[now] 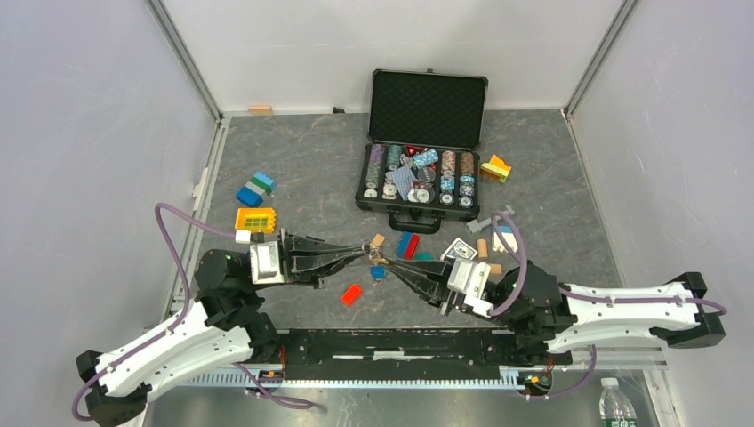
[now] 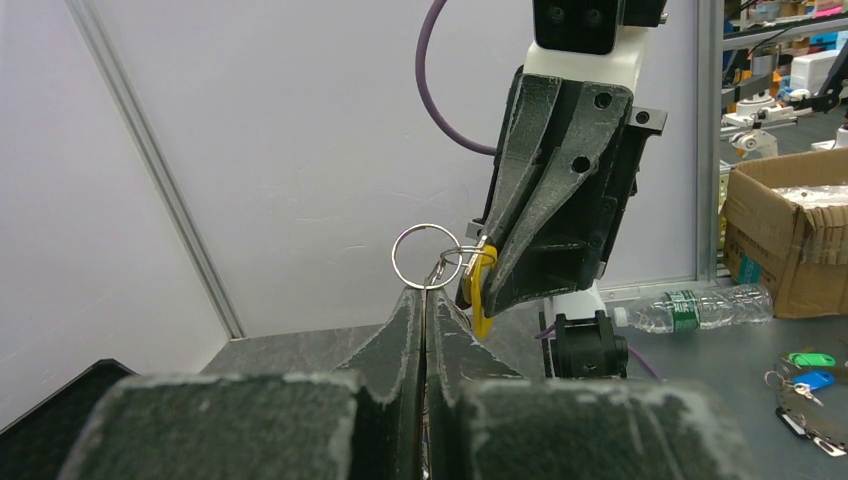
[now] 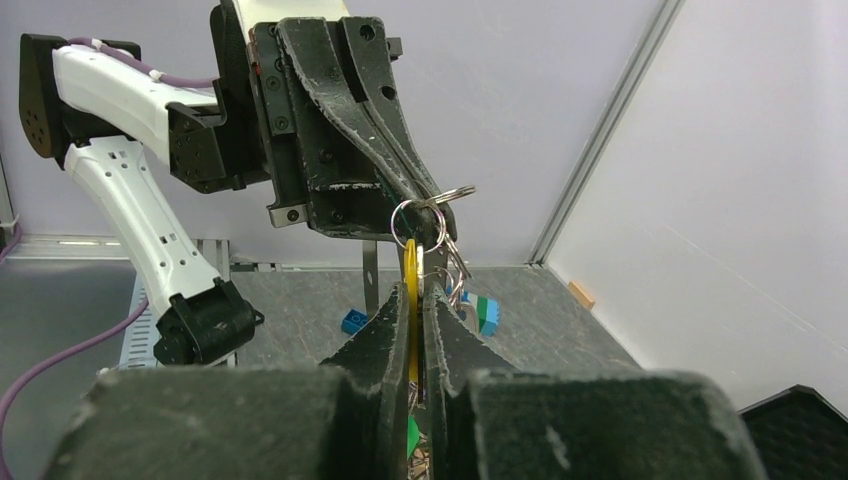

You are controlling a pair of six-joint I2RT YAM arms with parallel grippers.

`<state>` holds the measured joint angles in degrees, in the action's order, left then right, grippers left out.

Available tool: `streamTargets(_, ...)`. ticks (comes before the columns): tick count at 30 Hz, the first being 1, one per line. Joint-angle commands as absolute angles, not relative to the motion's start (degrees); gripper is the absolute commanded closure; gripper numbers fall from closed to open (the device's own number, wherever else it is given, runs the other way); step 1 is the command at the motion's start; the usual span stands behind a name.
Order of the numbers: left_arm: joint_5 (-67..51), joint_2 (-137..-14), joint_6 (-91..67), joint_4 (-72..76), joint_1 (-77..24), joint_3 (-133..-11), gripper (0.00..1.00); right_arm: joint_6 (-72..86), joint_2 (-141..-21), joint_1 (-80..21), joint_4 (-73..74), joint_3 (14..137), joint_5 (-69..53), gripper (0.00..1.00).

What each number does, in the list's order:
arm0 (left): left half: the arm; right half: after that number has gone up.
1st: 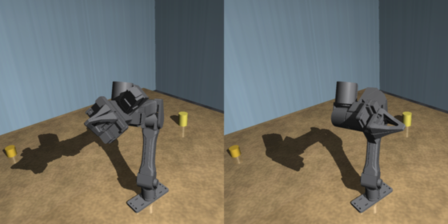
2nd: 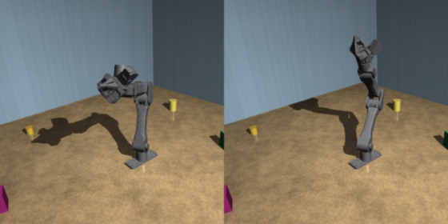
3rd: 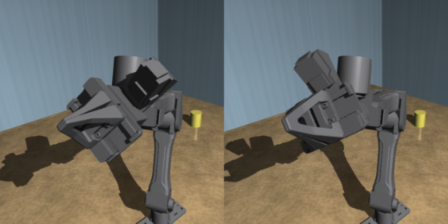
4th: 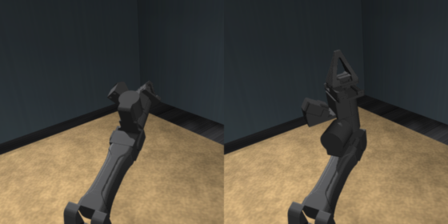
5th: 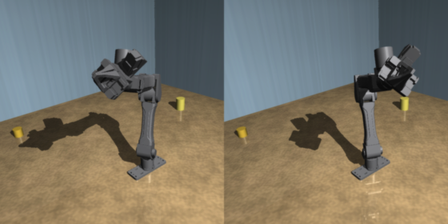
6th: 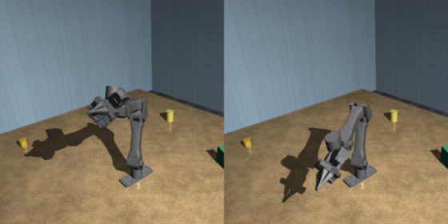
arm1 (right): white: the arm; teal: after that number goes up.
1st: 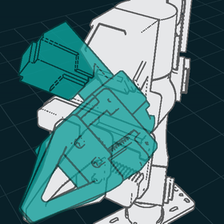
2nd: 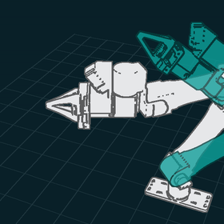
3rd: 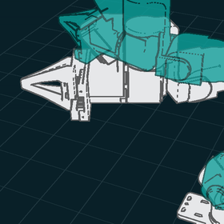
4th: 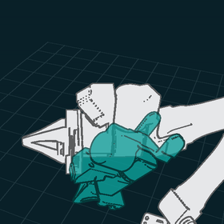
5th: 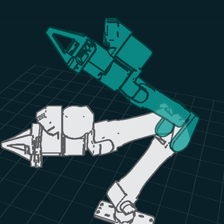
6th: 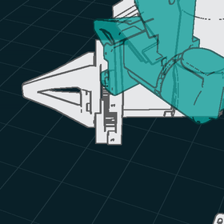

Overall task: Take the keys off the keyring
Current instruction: Remove the key from the keyring.

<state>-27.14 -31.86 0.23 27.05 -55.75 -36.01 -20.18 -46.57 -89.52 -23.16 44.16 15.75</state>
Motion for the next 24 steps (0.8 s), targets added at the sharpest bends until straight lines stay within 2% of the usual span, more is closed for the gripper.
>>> streamTargets(1, -26.72, -31.34, 2.37, 29.87, -55.81, -38.76, 0.98, -19.35, -47.21, -89.47, -23.38, 44.03, 16.72, 0.97)
streamTargets(24, -26.98, -31.31, 2.15, 29.89, -55.82, -39.02, 0.98, -19.68, -50.32, -89.47, -22.76, 45.48, 16.18, 0.97)
